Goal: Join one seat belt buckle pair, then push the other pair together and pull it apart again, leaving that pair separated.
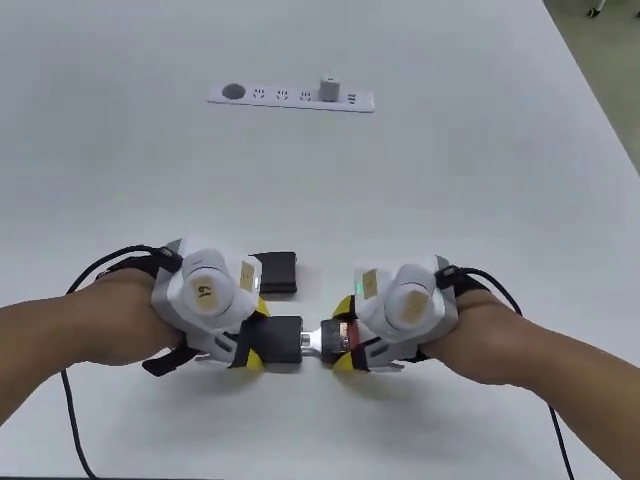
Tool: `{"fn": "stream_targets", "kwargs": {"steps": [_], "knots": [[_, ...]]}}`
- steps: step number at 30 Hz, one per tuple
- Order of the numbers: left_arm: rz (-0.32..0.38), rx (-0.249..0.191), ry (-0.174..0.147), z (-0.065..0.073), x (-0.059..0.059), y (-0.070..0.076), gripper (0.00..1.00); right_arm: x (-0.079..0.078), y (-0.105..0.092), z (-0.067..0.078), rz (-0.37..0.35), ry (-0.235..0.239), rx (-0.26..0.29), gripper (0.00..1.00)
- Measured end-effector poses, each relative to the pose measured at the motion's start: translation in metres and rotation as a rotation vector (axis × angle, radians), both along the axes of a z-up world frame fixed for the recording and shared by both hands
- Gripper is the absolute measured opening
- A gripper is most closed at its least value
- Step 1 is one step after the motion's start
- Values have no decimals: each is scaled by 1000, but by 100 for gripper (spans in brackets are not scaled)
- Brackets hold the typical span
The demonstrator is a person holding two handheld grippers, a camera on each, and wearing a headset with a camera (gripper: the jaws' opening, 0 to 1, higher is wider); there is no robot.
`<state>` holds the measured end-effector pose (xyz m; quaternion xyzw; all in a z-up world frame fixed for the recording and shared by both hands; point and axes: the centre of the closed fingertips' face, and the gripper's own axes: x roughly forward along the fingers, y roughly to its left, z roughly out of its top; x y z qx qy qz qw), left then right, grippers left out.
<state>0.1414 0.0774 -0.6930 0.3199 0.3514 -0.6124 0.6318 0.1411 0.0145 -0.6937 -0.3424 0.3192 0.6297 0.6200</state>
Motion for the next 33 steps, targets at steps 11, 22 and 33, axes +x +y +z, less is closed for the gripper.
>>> {"fn": "stream_targets", "kwargs": {"steps": [11, 22, 33], "knots": [[13, -15, 0, 0, 1, 1, 32, 1, 10, 1, -26, 6, 40, 30], [6, -20, -5, -1, 0, 2, 32, -5, 16, 7, -35, 16, 65, 30], [42, -46, -3, 0, -2, 2, 32, 0, 11, 5, -16, 6, 59, 30]]}}
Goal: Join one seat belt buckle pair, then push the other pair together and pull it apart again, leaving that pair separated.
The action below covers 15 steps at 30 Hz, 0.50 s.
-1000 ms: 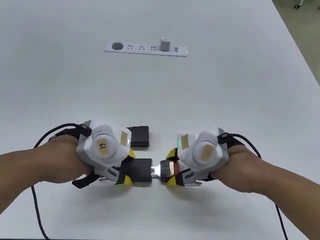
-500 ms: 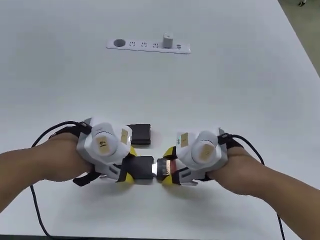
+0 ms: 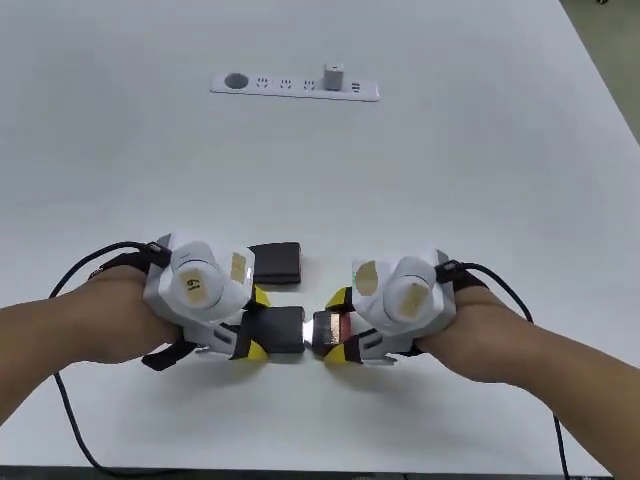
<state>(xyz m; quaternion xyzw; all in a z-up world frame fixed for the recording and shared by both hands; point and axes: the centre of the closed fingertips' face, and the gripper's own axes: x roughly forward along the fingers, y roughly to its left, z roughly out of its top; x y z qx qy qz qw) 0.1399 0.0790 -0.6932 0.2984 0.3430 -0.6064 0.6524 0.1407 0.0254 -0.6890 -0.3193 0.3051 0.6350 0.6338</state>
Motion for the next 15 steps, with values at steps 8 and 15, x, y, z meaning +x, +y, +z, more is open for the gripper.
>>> {"fn": "stream_targets", "kwargs": {"steps": [8, 15], "knots": [[-8, 4, 6, 0, 1, 2, 32, 1, -1, 0, 2, 3, -10, 30], [-9, 4, 12, 0, 2, 4, 31, 4, -2, -1, -4, 12, -17, 30]]}}
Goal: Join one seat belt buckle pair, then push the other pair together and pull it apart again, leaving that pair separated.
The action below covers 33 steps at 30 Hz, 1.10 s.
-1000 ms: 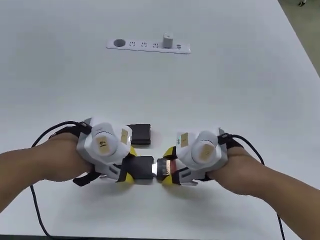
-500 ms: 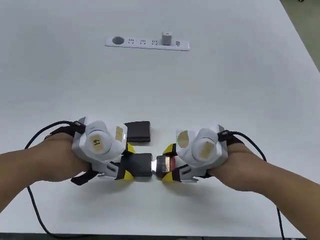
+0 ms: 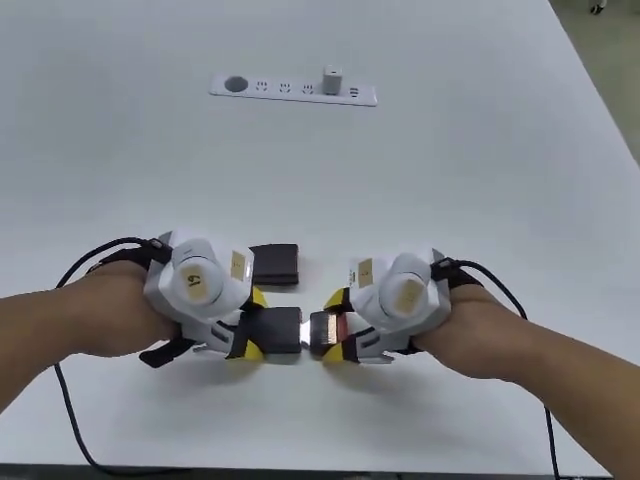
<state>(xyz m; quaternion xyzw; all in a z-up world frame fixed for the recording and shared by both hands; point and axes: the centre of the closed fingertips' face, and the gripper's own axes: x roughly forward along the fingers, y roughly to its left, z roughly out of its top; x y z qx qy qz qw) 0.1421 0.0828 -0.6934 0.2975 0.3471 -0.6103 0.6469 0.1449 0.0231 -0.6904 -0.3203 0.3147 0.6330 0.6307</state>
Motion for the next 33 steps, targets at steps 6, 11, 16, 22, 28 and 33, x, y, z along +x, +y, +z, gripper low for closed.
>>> {"fn": "stream_targets", "kwargs": {"steps": [6, 11, 16, 22, 28, 33], "knots": [[15, -12, 0, 0, 1, 0, 32, 0, 1, -1, -2, 3, -3, 30], [14, 4, -4, 1, 1, 0, 32, 0, 2, -2, -5, 2, -4, 32], [29, 11, -3, 1, 1, 1, 33, 1, 3, -4, -4, 2, 1, 33], [20, 20, 1, 1, 1, 1, 34, -1, 4, -2, -4, -2, 8, 33], [63, 33, 25, 4, -1, 6, 35, -4, 0, 8, -21, -18, 11, 33], [62, -11, 20, 17, -6, 6, 40, -1, -8, 22, -56, -14, 40, 32]]}}
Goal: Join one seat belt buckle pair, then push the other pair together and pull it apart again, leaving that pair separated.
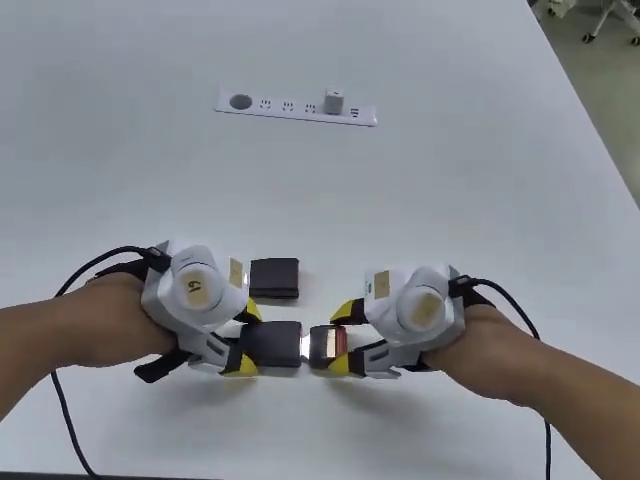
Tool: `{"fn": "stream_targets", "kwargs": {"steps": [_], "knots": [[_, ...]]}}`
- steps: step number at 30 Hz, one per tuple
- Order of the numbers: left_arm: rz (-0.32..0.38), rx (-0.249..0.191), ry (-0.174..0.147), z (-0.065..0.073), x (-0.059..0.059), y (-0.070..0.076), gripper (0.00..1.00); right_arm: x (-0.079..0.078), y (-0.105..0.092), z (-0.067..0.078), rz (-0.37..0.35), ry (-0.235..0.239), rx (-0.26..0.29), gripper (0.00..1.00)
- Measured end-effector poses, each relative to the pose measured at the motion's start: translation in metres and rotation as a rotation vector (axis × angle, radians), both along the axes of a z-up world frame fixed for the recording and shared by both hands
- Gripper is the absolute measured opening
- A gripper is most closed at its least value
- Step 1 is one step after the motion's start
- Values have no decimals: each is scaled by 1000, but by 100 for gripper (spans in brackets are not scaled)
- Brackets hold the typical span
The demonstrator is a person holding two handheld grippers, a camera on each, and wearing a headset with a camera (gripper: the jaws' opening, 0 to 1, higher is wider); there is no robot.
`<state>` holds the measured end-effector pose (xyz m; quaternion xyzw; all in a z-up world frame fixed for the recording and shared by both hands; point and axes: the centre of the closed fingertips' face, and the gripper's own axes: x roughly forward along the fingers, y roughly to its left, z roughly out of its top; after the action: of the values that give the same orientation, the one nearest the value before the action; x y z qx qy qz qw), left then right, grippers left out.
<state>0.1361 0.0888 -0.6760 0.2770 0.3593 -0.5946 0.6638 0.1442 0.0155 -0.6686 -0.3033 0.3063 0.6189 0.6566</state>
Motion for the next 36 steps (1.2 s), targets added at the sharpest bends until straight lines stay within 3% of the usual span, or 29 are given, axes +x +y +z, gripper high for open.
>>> {"fn": "stream_targets", "kwargs": {"steps": [7, 12, 18, 24, 32, 36], "knots": [[33, -32, -38, 22, 18, 2, 43, 15, -14, 18, -42, -19, 26, 32], [37, -63, -27, 34, 30, -4, 49, 30, -32, 24, -57, -32, 14, 31], [62, -49, -48, 31, 63, 4, 49, 53, -56, 25, -86, -36, 2, 30], [85, -27, -42, 22, 85, 5, 49, 68, -78, 16, -94, -37, -38, 30], [74, 12, -20, 0, 94, -1, 48, 81, -102, 0, -105, -22, -82, 32], [54, 27, -19, -4, 94, -3, 48, 86, -109, -9, -92, -19, -101, 33]]}}
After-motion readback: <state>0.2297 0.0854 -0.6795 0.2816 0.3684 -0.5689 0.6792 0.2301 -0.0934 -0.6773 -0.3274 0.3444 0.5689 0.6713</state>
